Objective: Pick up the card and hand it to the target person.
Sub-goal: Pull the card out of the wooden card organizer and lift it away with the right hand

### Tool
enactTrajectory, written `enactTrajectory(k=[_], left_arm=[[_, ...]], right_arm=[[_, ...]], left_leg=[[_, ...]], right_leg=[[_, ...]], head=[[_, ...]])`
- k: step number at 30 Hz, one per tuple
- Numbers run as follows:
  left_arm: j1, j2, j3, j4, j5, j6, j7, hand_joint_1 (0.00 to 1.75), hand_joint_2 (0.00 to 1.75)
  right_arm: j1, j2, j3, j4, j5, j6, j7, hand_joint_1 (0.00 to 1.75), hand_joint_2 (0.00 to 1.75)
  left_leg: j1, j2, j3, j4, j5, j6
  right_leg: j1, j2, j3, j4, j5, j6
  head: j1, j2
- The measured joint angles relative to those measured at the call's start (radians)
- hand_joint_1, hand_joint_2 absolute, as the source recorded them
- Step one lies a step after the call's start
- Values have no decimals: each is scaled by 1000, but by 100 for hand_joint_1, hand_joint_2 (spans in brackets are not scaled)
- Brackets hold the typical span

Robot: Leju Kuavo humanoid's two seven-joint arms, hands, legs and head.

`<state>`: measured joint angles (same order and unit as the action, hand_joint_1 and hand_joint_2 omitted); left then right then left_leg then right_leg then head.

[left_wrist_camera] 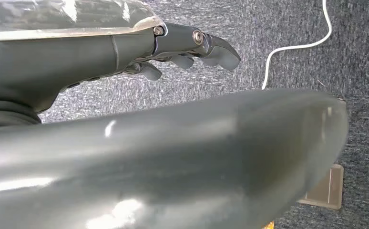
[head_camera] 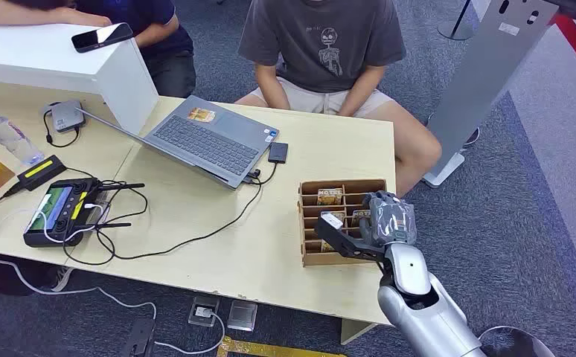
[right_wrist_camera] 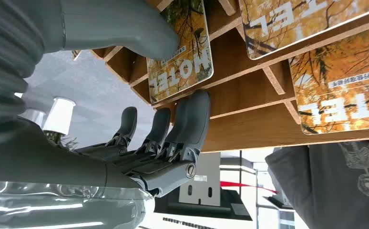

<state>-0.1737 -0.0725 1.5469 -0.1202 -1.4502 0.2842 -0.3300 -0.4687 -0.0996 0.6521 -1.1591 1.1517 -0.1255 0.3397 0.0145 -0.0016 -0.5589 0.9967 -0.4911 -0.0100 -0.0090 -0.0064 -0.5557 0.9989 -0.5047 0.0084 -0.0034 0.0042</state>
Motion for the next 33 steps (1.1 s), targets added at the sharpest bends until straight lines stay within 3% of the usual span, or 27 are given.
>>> enactTrajectory(k=[13, 21, 33], left_arm=[[0, 0, 0, 0, 10, 3, 0, 0, 0], [0, 0, 0, 0, 17, 7, 1, 0, 0], [0, 0, 0, 0, 24, 10, 6, 0, 0]], right_arm=[[1, -6, -23, -24, -3, 6, 7, 98, 175], [4, -6, -23, -28, -6, 15, 5, 123, 175], [1, 7, -18, -10, -8, 15, -32, 125, 175]], left_leg=[[0, 0, 0, 0, 0, 0], [0, 0, 0, 0, 0, 0], [0, 0, 1, 0, 0, 0]], right_leg=[[0, 0, 0, 0, 0, 0], [0, 0, 0, 0, 0, 0], [0, 0, 0, 0, 0, 0]], head=[[0, 0], [0, 0], [0, 0]])
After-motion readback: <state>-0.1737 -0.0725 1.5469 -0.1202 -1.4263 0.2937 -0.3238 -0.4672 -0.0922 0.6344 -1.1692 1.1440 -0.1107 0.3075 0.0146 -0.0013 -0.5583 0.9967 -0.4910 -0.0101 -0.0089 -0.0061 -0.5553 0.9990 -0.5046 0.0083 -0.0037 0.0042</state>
